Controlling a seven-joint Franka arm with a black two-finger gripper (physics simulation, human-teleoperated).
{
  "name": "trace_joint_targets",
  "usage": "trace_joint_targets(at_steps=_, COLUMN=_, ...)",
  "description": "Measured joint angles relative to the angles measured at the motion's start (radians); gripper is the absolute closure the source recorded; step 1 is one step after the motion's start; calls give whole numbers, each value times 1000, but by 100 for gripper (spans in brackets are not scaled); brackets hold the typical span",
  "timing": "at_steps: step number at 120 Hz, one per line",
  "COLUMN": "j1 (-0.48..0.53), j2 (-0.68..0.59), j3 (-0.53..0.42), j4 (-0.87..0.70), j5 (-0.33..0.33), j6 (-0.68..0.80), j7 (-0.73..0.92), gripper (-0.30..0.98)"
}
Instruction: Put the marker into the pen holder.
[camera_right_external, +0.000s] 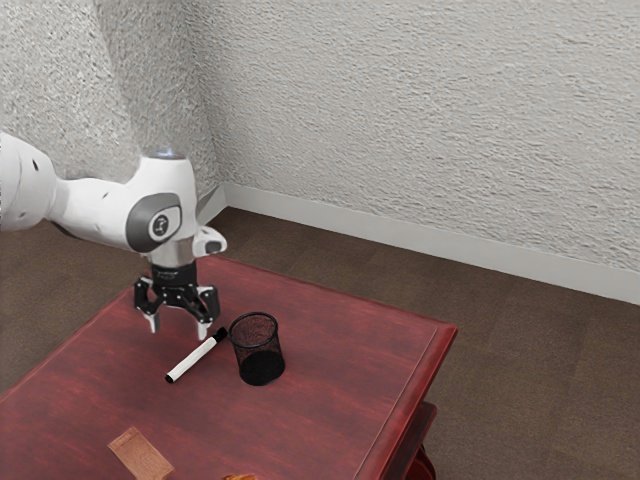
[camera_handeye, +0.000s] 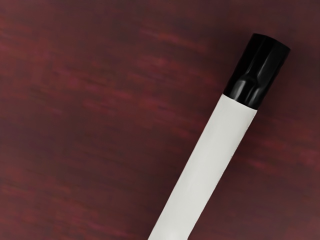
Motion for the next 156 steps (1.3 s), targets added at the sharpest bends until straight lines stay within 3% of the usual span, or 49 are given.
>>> trace_joint_targets(at_steps=79, j1=-6, j2=149, j3=-11, j4=82, j5=20, j6=137, j7=64, gripper=1)
trace_joint_targets(at_steps=117, j1=-8, j2=158, j3=-20, j4=85, j5=6, j6=148, j7=73, gripper=3)
trace_joint_targets(at_steps=141, j1=-8, j2=153, j3=-20, j4=84, j5=13, j6=147, j7=78, gripper=46)
trace_joint_targets(at_steps=156, j1=-8, j2=152, j3=-20, j4=84, j5=15, j6=147, j7=80, gripper=63)
